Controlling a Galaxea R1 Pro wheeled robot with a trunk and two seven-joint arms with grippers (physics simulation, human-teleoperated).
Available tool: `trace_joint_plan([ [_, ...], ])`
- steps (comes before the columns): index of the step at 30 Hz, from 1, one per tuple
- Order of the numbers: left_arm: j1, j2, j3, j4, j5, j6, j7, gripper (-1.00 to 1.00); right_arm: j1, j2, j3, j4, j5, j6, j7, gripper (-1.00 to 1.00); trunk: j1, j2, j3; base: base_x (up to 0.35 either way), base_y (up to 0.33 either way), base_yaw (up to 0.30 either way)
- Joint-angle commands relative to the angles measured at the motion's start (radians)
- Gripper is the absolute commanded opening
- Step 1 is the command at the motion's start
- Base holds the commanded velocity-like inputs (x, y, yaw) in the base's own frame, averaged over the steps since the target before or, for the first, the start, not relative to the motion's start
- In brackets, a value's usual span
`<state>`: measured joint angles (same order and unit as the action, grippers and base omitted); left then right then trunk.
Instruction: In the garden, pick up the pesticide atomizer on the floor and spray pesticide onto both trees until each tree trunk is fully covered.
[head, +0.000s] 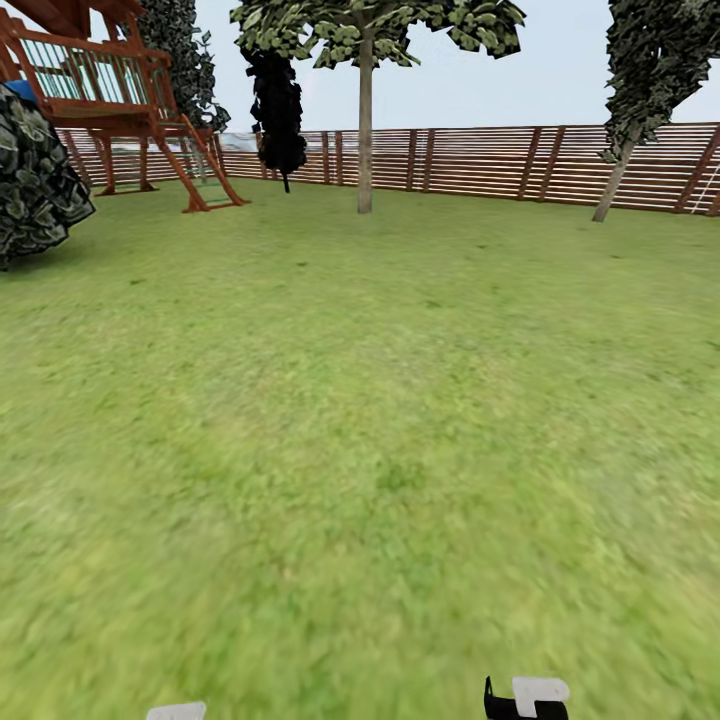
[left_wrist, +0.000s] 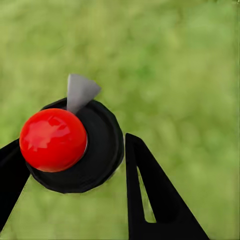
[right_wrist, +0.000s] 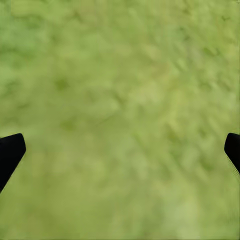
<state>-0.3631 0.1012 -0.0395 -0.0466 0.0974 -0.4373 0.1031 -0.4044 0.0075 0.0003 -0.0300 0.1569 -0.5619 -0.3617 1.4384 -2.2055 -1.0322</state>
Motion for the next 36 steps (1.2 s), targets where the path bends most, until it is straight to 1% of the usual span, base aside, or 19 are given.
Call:
trace_joint_plan([
  [1,0.0,0.0,-0.005,0.001,0.01,-0.004,0.0,-1.0,-0.001,0.0,0.0,0.001,0.01,0.0,-0.009,1.0,0.0,0.0,-0.001,0.338,0.0,0.0],
  [36,0.0,0.0,-0.005,-0.001,0.01,-0.003,0.0,-1.0,-0.001,0.001,0.0,0.001,0.01,0.0,-0.009,1.0,0.0,0.0,-0.001,0.338,0.0,0.0],
])
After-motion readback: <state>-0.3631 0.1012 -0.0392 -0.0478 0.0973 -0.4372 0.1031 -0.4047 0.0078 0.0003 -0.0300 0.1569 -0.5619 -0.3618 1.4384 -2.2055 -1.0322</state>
